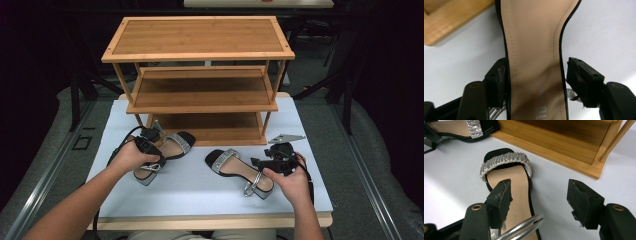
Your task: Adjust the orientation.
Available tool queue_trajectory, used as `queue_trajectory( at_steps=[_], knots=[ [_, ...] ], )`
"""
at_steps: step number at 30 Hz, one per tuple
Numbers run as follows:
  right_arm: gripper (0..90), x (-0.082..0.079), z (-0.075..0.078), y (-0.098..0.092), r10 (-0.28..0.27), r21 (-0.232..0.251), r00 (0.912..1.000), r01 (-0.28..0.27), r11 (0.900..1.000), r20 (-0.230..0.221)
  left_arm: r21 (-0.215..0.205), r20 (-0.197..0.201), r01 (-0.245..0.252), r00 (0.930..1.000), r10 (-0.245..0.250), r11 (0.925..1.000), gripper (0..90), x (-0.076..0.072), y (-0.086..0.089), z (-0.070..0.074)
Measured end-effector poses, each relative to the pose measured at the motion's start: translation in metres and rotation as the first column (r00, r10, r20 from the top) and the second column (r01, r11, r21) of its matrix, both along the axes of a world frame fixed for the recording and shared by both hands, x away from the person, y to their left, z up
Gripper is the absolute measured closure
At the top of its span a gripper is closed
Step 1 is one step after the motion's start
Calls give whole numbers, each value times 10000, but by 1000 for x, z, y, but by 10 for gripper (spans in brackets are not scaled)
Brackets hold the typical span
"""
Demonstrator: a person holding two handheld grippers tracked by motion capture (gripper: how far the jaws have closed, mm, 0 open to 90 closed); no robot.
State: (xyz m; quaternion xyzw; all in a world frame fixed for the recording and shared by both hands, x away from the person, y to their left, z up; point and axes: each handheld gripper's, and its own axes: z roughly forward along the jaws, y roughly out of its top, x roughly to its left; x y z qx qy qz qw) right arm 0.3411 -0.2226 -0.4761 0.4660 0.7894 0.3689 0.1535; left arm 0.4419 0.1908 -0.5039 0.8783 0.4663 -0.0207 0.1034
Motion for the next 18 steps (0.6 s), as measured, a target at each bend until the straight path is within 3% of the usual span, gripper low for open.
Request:
queue_trajectory(
  at_steps=[2,5,6,7,12,15,18],
  knots=[
    [357,0,0,0,52,19,10000,-51,10000,-53,42,116,156,9998,-156,9999,342,-2,2,7],
    [358,0,1,-1,29,37,10000,-28,10000,-74,-293,361,232,9991,-221,9993,338,-8,9,23],
    [358,0,0,-1,-12,56,10000,12,10000,16,-401,591,287,9979,-263,9988,338,-13,14,35],
    [358,0,0,-1,-12,56,10000,12,10000,16,-401,591,287,9979,-263,9988,338,-13,14,35],
    [358,-1,1,-1,-37,63,10000,36,10000,56,-805,1315,409,9909,-300,9959,341,-28,38,64],
    [358,-1,2,-1,-29,65,10000,29,10000,69,-941,1670,404,9857,-242,9947,342,-37,57,74],
    [358,-1,2,-2,-25,97,10000,24,10000,92,-1070,1863,346,9824,-141,9937,354,-50,74,74]
  ],
)
